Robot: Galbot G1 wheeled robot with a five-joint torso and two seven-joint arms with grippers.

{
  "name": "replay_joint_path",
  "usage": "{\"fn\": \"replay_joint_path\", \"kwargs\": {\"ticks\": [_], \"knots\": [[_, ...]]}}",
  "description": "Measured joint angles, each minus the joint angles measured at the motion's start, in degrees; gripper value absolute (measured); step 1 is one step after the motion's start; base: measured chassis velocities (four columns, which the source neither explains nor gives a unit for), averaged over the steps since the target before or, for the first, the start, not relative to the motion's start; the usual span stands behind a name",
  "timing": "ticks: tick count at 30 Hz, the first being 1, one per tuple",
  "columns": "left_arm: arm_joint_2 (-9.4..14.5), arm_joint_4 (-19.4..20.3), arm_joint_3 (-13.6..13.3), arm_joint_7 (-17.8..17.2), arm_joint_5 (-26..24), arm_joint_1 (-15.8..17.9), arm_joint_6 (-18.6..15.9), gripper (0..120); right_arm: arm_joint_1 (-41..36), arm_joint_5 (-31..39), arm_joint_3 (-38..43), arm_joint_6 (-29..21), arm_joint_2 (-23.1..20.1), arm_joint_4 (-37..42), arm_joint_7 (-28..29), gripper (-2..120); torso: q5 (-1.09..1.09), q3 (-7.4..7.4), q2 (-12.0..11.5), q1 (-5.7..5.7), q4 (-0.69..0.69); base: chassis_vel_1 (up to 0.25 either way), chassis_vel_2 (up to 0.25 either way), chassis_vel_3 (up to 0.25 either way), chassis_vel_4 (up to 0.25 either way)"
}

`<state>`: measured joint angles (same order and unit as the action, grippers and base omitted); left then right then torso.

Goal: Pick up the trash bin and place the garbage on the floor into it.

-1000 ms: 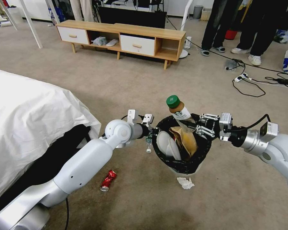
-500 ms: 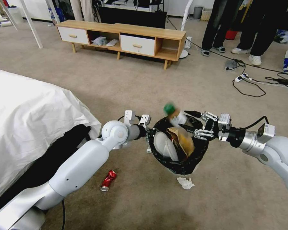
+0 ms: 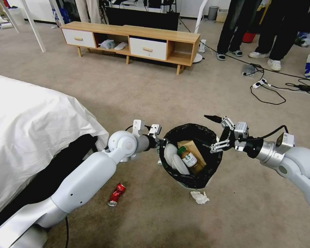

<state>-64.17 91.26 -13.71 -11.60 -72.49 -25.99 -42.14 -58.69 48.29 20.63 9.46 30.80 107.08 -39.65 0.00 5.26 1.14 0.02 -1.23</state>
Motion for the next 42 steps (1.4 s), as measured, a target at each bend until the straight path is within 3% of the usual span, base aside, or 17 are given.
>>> {"fn": "replay_joint_path", "kwargs": {"ticks": [4, 10, 13, 14, 15, 16, 17, 18, 24, 36, 42], "knots": [[0.34, 0.26, 0.88, -0.02, 0.03, -0.75, 0.00, 2, 0.14, 0.06, 0.12, 0.11, 0.03, 0.01, 0.03, 100, 0.00, 0.00, 0.00, 0.00, 0.01, 0.000, 0.000, 0.000, 0.000], [1.17, 1.88, 4.89, -0.42, 0.02, -3.18, 0.00, 2, 0.25, 0.74, 2.53, 0.15, 0.20, 0.89, 0.63, 100, 0.00, 0.00, 0.00, 0.00, 0.01, 0.000, 0.000, 0.000, 0.000], [1.88, 3.65, 8.51, -0.89, 0.01, -4.68, 0.00, 2, 0.25, 1.18, 5.14, 0.11, 0.37, 1.51, 1.59, 100, -0.01, 0.00, -0.01, 0.00, 0.01, 0.000, 0.000, 0.000, 0.000], [1.88, 3.65, 8.51, -0.89, 0.01, -4.68, 0.00, 2, 0.25, 1.18, 5.14, 0.11, 0.37, 1.51, 1.59, 100, -0.01, 0.00, -0.01, 0.00, 0.01, 0.000, 0.000, 0.000, 0.000], [2.41, 4.84, 10.60, -1.32, -0.01, -5.43, 0.00, 2, 0.22, 1.28, 6.80, -0.04, 0.50, 1.70, 2.26, 100, -0.01, 0.00, 0.00, 0.00, 0.00, 0.000, 0.000, 0.000, 0.000], [2.41, 4.84, 10.60, -1.32, -0.01, -5.43, 0.00, 2, 0.22, 1.28, 6.80, -0.04, 0.50, 1.70, 2.26, 100, -0.01, 0.00, 0.00, 0.00, 0.00, 0.000, 0.000, 0.000, 0.000], [3.10, 6.16, 12.87, -1.87, -0.13, -6.12, 0.01, 2, 0.10, 1.54, 8.37, -0.24, 0.66, 1.80, 2.93, 100, -0.01, 0.00, 0.00, 0.00, 0.01, 0.000, 0.000, 0.000, 0.000], [3.10, 6.16, 12.87, -1.87, -0.13, -6.12, 0.01, 2, 0.10, 1.54, 8.37, -0.24, 0.66, 1.80, 2.93, 100, -0.01, 0.00, 0.00, 0.00, 0.01, 0.000, 0.000, 0.000, 0.000], [5.40, 10.14, 18.96, -3.78, -1.75, -8.25, 0.01, 2, -0.25, 2.94, 12.21, -0.88, 1.91, 1.83, 4.41, 100, -0.01, 0.00, 0.00, 0.00, 0.01, 0.000, 0.000, 0.000, 0.000], [8.76, 13.62, 22.92, -4.90, -2.93, -10.70, 0.01, 2, -0.94, 3.28, 13.84, -1.45, 3.46, 1.94, 5.10, 100, 0.00, 0.00, 0.00, 0.00, 0.00, 0.000, 0.000, 0.000, 0.000], [10.98, 16.41, 25.48, -5.63, -3.40, -12.91, 0.01, 2, -2.96, 0.38, 13.53, -5.26, 3.35, 2.13, 11.51, 100, -0.01, 0.00, 0.00, 0.00, 0.00, 0.000, 0.000, 0.000, 0.000]]}}
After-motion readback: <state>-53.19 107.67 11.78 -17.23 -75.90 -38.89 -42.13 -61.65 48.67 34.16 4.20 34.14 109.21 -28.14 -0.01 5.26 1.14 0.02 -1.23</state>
